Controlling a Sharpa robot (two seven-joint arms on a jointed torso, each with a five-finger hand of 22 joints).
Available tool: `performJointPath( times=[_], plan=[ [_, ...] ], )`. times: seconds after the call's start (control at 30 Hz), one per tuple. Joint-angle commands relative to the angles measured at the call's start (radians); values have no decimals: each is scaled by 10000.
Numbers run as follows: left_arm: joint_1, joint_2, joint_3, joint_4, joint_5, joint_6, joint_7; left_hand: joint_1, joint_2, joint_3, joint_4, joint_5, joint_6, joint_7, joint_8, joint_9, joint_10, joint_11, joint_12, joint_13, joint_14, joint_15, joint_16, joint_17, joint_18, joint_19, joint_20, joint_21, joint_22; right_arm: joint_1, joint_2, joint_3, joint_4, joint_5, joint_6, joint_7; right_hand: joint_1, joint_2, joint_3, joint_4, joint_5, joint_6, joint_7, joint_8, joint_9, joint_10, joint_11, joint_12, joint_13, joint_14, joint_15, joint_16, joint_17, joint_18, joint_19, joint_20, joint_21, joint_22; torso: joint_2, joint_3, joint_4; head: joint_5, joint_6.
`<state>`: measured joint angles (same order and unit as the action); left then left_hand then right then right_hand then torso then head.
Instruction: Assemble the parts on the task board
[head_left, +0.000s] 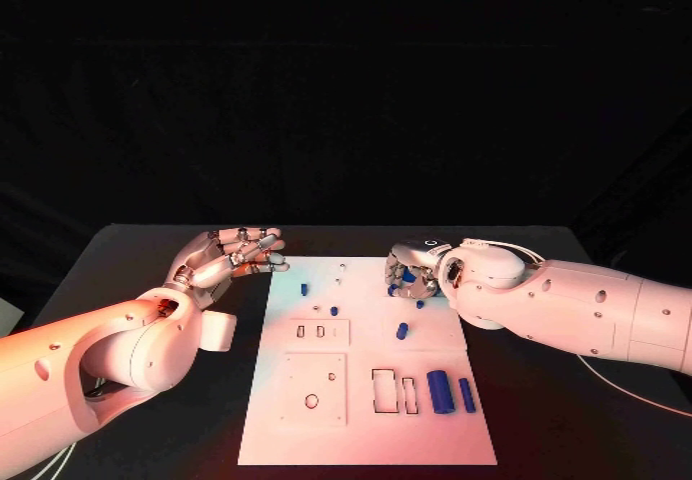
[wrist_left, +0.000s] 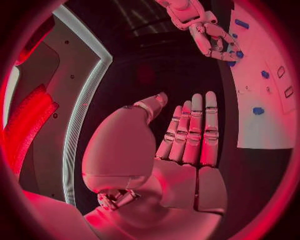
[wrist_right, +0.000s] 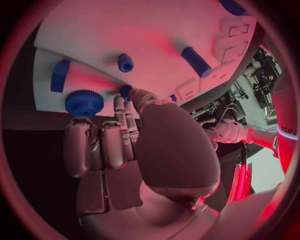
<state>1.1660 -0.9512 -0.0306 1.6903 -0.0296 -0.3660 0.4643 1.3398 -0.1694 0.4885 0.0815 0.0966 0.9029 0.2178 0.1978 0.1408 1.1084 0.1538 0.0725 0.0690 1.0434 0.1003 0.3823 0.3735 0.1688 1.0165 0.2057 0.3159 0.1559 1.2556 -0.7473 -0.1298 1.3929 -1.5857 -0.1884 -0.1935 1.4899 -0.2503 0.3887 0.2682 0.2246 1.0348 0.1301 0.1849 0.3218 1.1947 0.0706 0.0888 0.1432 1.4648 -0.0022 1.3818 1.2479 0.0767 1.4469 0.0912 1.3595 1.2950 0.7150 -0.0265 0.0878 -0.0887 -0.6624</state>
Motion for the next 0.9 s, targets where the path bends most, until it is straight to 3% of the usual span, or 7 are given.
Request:
performJointPath(
  times=[0.03,0.43,0.47,0.5,0.9],
  plan=[
    [20,5,10,11,19,202,24,-70,-35,69,-5,1,63,-3,55,15,71,30,-52,8,-65,30,34,8,101,-65,-24,60,9,-24,53,-5,-20,-146,198,14,100,7,57,4,37,75,-17,24,16,70,-2,41,15,542,-74,41,17,-186,87,7,37,11,12,-1,26,-7,-1],
    [20,38,10,-65,28,206,-3,-44,-5,114,-22,-6,71,-3,62,17,77,26,-53,7,-91,21,121,66,106,-72,-31,109,39,-54,186,-8,-138,-173,-162,-132,140,222,445,-75,114,302,-68,172,175,396,-83,69,22,539,-141,123,42,-217,125,-34,199,236,21,-16,32,-11,-1],
    [20,44,10,-74,33,204,-4,-44,-5,114,-22,-6,71,-3,62,17,77,26,-53,7,-91,21,121,66,106,-72,-31,109,39,-55,195,-8,-143,-200,-262,-174,203,297,629,-151,-274,322,-65,193,219,440,-94,47,16,539,-156,147,49,-221,126,-53,226,274,19,-20,32,-15,-4],
    [20,48,10,-82,36,201,-4,-44,-5,114,-22,-6,71,-3,62,17,77,26,-53,7,-91,21,121,66,106,-72,-31,109,39,-55,201,-8,-145,-225,-384,-211,205,305,747,-191,-336,325,-64,200,245,468,-92,32,13,534,-155,149,32,-226,127,-54,243,301,19,-20,33,-17,-6],
    [19,78,10,-114,61,176,11,-4,8,159,-56,-9,71,-3,64,17,74,25,-59,3,-131,18,190,115,106,-85,-38,154,67,56,375,5,2,-416,-1972,-479,186,228,1216,-547,-79,365,-25,255,397,554,-86,-52,1,519,-151,178,-23,-242,139,-60,328,431,-1,-30,64,-3,62]
  ],
)
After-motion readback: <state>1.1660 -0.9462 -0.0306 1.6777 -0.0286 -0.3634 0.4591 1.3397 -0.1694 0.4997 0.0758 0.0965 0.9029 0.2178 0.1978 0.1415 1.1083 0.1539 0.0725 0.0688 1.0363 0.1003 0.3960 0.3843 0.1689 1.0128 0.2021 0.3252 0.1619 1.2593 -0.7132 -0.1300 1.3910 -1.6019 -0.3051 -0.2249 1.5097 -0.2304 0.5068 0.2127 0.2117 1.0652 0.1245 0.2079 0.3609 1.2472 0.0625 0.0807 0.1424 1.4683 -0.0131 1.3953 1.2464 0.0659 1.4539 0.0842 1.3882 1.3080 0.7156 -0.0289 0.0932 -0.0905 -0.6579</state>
